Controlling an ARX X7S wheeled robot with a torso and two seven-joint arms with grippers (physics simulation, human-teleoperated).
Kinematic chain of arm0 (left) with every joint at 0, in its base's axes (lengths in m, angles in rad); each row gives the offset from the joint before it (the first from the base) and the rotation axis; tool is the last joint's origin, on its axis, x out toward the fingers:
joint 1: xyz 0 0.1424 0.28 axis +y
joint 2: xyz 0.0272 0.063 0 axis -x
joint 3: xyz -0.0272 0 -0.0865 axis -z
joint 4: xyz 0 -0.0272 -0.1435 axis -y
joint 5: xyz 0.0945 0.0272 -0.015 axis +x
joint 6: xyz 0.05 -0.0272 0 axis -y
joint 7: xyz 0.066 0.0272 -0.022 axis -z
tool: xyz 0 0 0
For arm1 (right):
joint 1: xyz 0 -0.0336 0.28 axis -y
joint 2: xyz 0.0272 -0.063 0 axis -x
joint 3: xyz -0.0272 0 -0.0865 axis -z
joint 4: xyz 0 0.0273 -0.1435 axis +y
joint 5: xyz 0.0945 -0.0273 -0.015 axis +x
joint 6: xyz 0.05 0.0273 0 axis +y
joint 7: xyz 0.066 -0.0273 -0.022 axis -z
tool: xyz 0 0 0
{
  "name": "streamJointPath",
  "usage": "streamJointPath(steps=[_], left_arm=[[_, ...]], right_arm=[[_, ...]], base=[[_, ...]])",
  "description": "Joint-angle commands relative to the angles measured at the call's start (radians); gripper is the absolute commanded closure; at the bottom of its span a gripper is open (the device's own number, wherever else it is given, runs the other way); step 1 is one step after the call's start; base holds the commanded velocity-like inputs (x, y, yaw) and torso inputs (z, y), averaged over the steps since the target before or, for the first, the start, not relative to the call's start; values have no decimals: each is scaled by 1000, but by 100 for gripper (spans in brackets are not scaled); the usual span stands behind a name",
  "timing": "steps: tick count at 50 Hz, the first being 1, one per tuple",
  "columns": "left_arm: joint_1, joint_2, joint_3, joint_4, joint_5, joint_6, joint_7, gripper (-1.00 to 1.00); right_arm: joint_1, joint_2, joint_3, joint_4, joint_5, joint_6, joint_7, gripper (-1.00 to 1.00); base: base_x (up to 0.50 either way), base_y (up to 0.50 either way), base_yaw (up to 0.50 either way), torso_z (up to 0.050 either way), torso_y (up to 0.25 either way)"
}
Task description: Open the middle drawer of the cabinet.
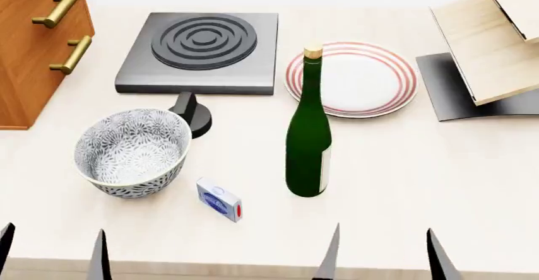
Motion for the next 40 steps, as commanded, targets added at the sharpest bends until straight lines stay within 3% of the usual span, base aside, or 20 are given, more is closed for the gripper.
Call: streamJointPath(steps=[1,22,40], left_arm=[[57,-33,6,250,-24,-73,-18,-100],[70,-59,21,297,-13,-83,-55,-100],[73,-77,41,307,-5,-89,-78,-100]], right_arm=[[-37,29,1,-340,26,160,34,-100],[-11,73,-44,-415,16,256,85,-100],[-6,163,-66,-425,129,259,181,-100]], base=[[0,0,0,0,0],[0,9,0,0,0],[264,462,0,0,0]])
